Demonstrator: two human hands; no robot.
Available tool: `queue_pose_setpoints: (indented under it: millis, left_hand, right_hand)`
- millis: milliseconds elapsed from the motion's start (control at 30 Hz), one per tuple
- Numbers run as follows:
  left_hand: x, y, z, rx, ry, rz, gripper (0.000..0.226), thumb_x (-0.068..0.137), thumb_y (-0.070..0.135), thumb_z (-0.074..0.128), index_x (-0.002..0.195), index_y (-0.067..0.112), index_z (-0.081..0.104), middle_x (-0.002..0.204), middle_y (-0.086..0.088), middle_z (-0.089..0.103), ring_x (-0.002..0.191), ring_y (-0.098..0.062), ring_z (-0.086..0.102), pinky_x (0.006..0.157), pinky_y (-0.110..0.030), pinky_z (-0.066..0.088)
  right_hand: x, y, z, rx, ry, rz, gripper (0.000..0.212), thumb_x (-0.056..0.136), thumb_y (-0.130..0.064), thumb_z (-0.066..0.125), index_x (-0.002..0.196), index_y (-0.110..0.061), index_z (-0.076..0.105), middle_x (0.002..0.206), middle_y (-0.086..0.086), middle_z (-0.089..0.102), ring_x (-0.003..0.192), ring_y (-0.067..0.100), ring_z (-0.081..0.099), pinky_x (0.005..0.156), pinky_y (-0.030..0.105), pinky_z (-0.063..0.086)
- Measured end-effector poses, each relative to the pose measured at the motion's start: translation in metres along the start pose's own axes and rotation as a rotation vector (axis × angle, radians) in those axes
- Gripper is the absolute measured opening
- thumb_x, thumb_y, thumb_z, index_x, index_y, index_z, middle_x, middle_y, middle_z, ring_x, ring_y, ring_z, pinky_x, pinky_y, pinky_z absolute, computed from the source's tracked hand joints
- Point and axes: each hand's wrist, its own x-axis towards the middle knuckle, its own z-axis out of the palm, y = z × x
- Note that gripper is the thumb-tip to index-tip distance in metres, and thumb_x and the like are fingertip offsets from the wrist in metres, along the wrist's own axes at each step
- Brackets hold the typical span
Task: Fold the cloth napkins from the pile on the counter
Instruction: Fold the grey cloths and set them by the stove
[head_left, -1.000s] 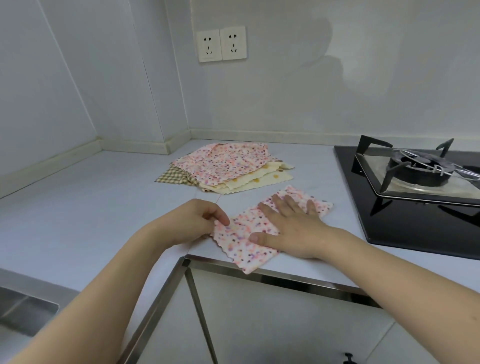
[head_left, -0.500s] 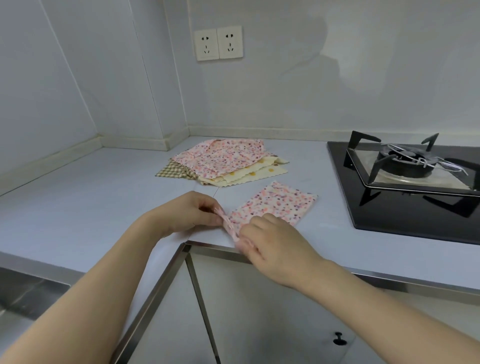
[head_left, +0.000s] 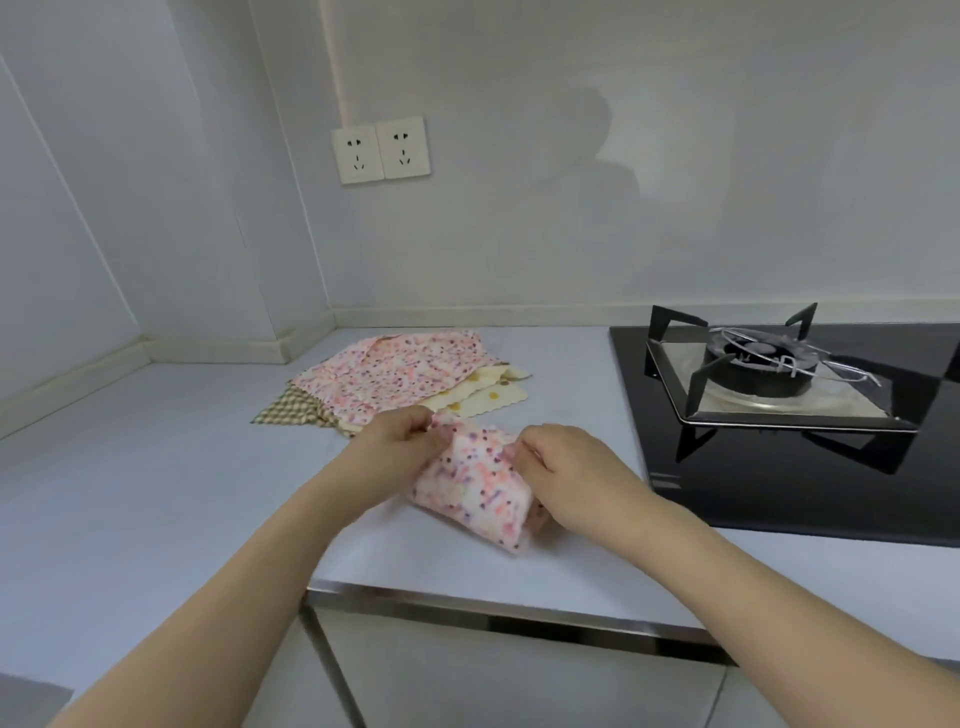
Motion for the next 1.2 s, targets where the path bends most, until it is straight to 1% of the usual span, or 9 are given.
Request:
queue_pose_setpoints:
  millis: [133,200,300,467,700,800,867,1000,1200]
  left_hand:
    - [0.039,0.014,0.036,0.317,0.089,-0.019,0.030,0.099,0.028,0.046,0.074,0.015,0.037,0.070,0.000,0.040,0.061,-0.015,0.036,0.054,-0.029,0.026]
    - [0.050,0.010,0.051,0.448,0.089,-0.029,0.026,0.101,0.030,0.040,0.080,0.015,0.040,0.072,0.002,0.045,0.063,-0.015,0.042,0.054,-0.029,0.029]
    - [0.052,-0.002,0.069,0.683,0.157,0.014,0.021,0.101,0.035,0.036,0.094,0.018,0.046,0.078,0.002,0.056,0.074,-0.021,0.054,0.060,-0.031,0.037]
    - [0.052,-0.005,0.077,0.744,0.257,0.001,0.030,0.100,0.044,0.037,0.115,0.020,0.049,0.095,0.001,0.064,0.086,-0.023,0.058,0.066,-0.031,0.039]
    - [0.051,0.000,0.070,0.886,0.264,-0.150,0.048,0.093,0.064,0.036,0.095,0.018,0.046,0.080,0.001,0.059,0.074,-0.022,0.057,0.066,-0.033,0.046]
    - [0.030,0.004,0.071,0.940,0.435,0.169,0.032,0.091,0.048,0.041,0.100,0.018,0.049,0.091,0.000,0.057,0.082,-0.025,0.055,0.072,-0.038,0.044]
    - [0.001,0.013,0.082,0.820,0.441,0.362,0.026,0.083,0.046,0.042,0.090,0.022,0.048,0.085,0.005,0.050,0.078,-0.020,0.047,0.068,-0.035,0.039]
    - [-0.029,0.021,0.105,0.903,0.378,0.326,0.032,0.074,0.054,0.049,0.075,0.022,0.050,0.075,0.005,0.046,0.069,-0.020,0.044,0.061,-0.033,0.036]
    - [-0.031,0.037,0.111,1.118,0.330,0.311,0.012,0.070,0.026,0.058,0.074,0.017,0.051,0.072,-0.003,0.052,0.064,-0.025,0.050,0.058,-0.031,0.027]
  right_hand:
    - [0.029,0.030,-0.006,-0.184,-0.058,0.114,0.035,0.102,-0.038,0.032,0.074,-0.021,0.044,0.093,0.002,0.059,0.094,0.027,0.053,0.089,0.041,0.036]
    - [0.035,0.041,-0.003,-0.270,-0.103,0.150,0.034,0.103,-0.038,0.032,0.078,-0.019,0.045,0.103,0.004,0.059,0.102,0.028,0.052,0.090,0.040,0.033]
    - [0.032,0.055,0.010,-0.397,-0.029,0.095,0.034,0.103,-0.038,0.031,0.101,-0.016,0.056,0.111,0.003,0.056,0.108,0.027,0.048,0.087,0.038,0.031]
    - [0.031,0.065,0.014,-0.390,-0.004,0.126,0.033,0.101,-0.044,0.033,0.105,-0.017,0.053,0.110,0.000,0.056,0.107,0.025,0.049,0.087,0.037,0.029]
    - [0.035,0.071,0.012,-0.290,-0.010,0.133,0.025,0.100,-0.043,0.038,0.104,-0.020,0.046,0.106,-0.002,0.059,0.102,0.025,0.051,0.090,0.040,0.029]
    - [0.036,0.070,0.012,-0.267,-0.013,0.109,0.025,0.100,-0.043,0.038,0.109,-0.021,0.047,0.109,-0.002,0.060,0.103,0.026,0.053,0.090,0.040,0.028]
    - [0.037,0.071,0.010,-0.244,-0.028,0.106,0.026,0.100,-0.042,0.038,0.117,-0.024,0.045,0.115,-0.001,0.060,0.107,0.027,0.052,0.091,0.041,0.027]
    - [0.036,0.070,0.009,-0.260,-0.086,0.111,0.034,0.101,-0.040,0.031,0.134,-0.033,0.036,0.128,0.003,0.053,0.117,0.029,0.045,0.096,0.043,0.025]
    - [0.034,0.068,0.010,-0.296,-0.126,0.140,0.037,0.101,-0.041,0.025,0.137,-0.036,0.035,0.132,0.004,0.048,0.120,0.029,0.040,0.097,0.044,0.024]
